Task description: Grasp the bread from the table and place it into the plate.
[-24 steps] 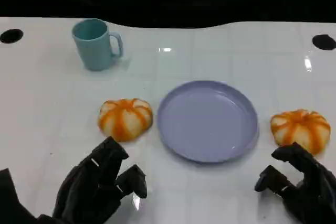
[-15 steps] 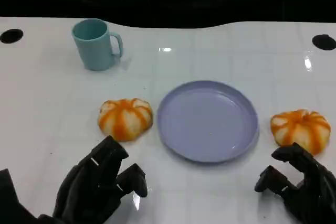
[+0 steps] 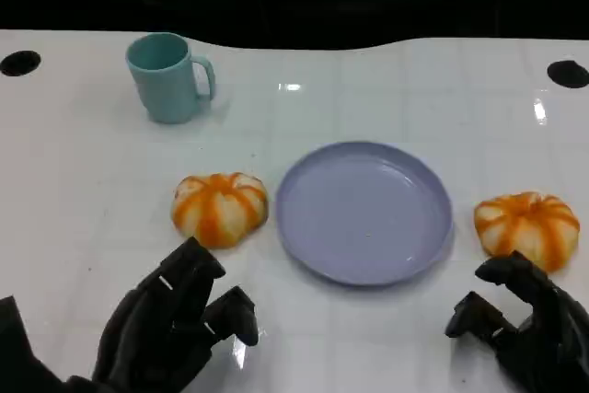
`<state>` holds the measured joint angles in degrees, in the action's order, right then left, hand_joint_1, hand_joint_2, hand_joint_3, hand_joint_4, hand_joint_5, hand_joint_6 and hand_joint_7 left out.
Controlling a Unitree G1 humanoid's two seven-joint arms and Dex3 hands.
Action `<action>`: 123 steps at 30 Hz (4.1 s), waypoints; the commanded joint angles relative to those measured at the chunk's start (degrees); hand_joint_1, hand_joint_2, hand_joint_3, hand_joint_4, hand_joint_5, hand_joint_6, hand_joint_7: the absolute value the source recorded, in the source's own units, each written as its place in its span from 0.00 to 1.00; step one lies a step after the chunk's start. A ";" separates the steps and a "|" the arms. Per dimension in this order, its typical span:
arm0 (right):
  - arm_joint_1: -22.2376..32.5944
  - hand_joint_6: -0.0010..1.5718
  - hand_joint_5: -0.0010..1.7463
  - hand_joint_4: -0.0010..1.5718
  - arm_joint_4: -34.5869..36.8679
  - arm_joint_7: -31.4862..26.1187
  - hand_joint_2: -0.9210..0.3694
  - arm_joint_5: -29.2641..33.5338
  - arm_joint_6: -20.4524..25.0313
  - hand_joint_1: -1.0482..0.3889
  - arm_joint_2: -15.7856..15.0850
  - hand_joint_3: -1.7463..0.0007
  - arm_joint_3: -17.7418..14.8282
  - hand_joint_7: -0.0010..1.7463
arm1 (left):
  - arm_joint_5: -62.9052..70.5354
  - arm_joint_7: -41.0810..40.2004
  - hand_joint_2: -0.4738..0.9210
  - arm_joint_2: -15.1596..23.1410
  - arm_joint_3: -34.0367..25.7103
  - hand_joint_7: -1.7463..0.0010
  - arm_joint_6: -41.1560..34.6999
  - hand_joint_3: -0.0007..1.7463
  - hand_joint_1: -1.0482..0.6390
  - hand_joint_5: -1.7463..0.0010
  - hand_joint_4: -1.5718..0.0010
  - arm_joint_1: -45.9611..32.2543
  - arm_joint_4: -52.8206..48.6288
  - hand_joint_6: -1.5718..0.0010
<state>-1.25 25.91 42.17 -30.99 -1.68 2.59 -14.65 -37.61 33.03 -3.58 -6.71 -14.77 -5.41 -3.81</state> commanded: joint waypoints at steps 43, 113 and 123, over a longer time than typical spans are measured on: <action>-0.92 0.38 0.84 0.44 0.79 0.21 0.00 -0.33 -0.97 0.37 -0.12 0.92 1.37 0.67 | 80.59 -24.25 0.96 26.96 15.34 1.00 33.36 0.00 0.30 0.94 1.00 20.76 -3.62 0.91; 1.38 0.38 0.84 0.44 -2.49 0.49 0.00 -0.29 -0.87 0.37 -0.22 0.91 1.42 0.64 | 82.84 -54.77 1.00 10.86 41.49 0.15 24.99 0.20 0.46 0.06 0.48 52.62 -71.10 0.60; 1.48 0.37 0.84 0.43 -2.70 -0.22 0.00 -0.27 -0.44 0.37 -0.10 0.91 1.39 0.65 | 78.43 -56.68 0.96 10.79 37.59 0.00 27.74 0.30 0.50 0.00 0.47 54.04 -70.31 0.64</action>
<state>-0.09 23.57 42.63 -31.03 -2.16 3.13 -12.69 44.16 -23.48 6.12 33.87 11.37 48.32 -74.77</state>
